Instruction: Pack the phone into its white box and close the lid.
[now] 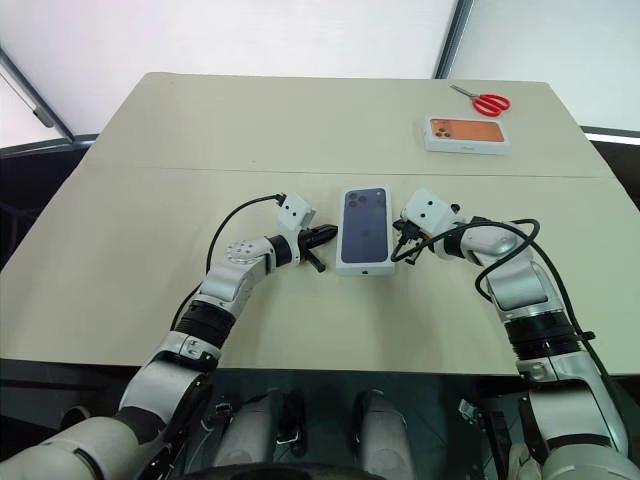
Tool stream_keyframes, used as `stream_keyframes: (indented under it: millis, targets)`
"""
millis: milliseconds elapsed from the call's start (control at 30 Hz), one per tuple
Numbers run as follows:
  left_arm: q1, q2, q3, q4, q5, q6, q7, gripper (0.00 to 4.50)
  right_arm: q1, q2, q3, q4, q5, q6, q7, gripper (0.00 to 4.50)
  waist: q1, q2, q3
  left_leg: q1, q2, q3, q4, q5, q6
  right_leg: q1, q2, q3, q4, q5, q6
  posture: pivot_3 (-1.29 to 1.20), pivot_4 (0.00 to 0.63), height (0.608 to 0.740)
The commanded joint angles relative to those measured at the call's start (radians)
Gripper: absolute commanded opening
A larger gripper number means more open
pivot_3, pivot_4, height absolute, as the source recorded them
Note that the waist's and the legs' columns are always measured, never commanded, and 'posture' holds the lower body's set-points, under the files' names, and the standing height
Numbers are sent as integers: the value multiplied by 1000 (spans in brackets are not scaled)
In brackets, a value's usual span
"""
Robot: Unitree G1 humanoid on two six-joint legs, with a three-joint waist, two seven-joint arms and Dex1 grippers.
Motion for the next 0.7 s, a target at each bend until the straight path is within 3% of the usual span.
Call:
stream_keyframes:
  millis: [33,700]
  targets:
    - [-30,-12,-4,-82,-20,4,-14,0,-1,-7,-7,-43,2,-16,6,34,0,0,0,0,0,0,0,0,0,0,0,0,0,0,0,0,150,738]
    - [-33,-30,-21,-64,-4,18,-12,0,-3,-21,-5,1,-49,-38,-5,34,2,0,0,0,0,0,2,-1,1,1,0,0,0,0,0,0,150,738]
